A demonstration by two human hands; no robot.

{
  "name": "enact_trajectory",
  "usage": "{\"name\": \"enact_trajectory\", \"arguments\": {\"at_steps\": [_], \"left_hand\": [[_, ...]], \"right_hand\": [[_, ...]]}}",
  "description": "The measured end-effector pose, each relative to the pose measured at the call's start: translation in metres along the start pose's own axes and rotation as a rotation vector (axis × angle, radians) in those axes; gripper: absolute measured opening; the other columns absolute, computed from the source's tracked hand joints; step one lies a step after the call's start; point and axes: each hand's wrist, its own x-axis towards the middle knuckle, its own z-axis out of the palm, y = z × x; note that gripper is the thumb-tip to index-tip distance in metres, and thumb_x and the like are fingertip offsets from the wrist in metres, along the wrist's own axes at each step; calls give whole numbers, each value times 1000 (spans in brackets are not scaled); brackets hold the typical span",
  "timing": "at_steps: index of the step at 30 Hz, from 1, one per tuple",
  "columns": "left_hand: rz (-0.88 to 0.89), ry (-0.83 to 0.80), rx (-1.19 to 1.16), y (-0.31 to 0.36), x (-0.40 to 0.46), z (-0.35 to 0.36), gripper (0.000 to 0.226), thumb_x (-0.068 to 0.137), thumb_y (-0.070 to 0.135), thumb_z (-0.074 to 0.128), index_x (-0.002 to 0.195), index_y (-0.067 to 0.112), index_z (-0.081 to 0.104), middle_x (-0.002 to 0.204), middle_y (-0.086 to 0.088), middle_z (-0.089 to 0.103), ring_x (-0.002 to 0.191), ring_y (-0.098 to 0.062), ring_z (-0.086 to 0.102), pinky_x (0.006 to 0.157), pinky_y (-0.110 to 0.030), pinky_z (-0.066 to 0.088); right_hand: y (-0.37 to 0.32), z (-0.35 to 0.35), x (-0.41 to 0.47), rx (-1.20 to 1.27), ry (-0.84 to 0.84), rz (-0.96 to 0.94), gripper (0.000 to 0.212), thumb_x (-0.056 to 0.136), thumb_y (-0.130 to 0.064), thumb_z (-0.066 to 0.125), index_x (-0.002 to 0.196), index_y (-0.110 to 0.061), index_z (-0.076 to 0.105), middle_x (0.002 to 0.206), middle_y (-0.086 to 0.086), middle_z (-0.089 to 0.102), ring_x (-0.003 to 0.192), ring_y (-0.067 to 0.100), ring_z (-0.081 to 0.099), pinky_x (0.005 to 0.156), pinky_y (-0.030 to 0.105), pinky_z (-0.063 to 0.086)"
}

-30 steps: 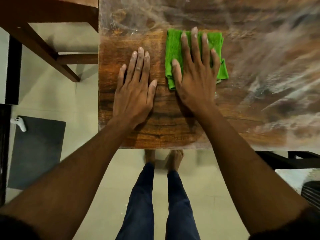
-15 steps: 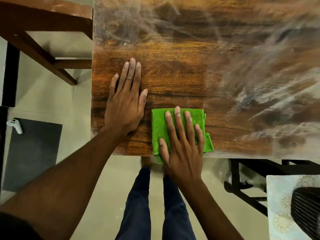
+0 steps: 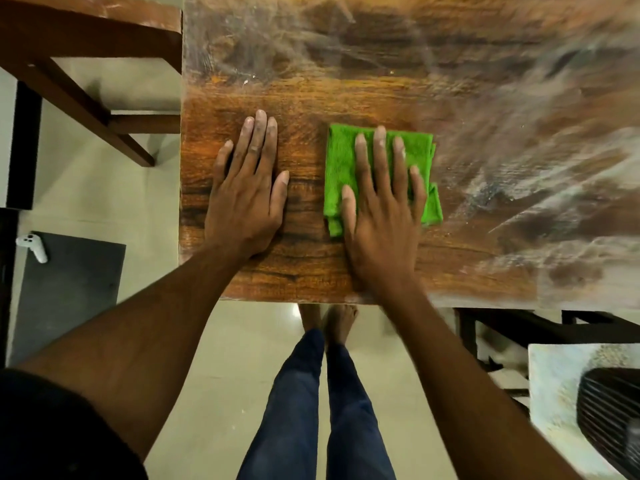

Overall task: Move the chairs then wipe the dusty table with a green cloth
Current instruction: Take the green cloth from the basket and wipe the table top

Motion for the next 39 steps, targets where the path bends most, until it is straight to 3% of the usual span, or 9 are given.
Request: {"name": "enact_trajectory", "arguments": {"at_steps": [7,13,19,25,29,35,39], "left_hand": [[-6,-2,-35,0,1,-2,64,113,34,25,171,14,8,180,-3,5,166,-16,1,133,-48,12],[-13,-13,-44,-1,2,-3,65,113,36,25,171,16,7,180,-2,3,166,-15,1,133,-48,11],[-7,-17,-50,0,3,-2,66,112,36,25,171,15,7,180,-3,4,166,-16,1,133,-50,13],[3,-6,-50,2,3,-2,65,112,36,25,171,14,8,179,-4,5,166,-16,1,132,-50,14],[0,-6,-35,2,3,-3,66,111,35,26,171,14,8,179,-4,5,166,-16,1,132,-50,14],[1,-10,-53,0,4,1,66,111,36,25,171,14,6,180,-4,3,166,-16,1,132,-51,13],[-3,-9,-53,-1,5,3,66,111,36,24,171,14,7,180,-4,4,166,-17,1,133,-51,12]], "right_hand": [[-71,12,-98,64,-96,-16,70,111,-49,35,170,-26,6,179,2,-3,165,24,-4,132,51,12],[4,-1,-104,12,-86,-33,72,108,-44,45,170,-27,12,178,-4,4,165,19,3,129,49,23],[51,-15,-14,-14,20,39,68,111,-52,32,170,-26,11,178,-3,4,165,17,1,130,49,17],[62,-19,103,-45,112,42,67,111,-59,26,169,-25,21,177,1,15,164,20,12,129,46,17],[58,-19,52,-45,109,31,63,113,-50,30,170,-27,17,178,-2,11,165,18,7,130,45,16],[53,-23,-65,33,-42,109,67,111,-42,37,170,-27,10,179,-3,0,165,18,-1,131,50,15],[50,-19,-86,11,-38,136,68,110,-40,40,170,-26,11,179,-3,2,165,17,0,131,49,16]]}}
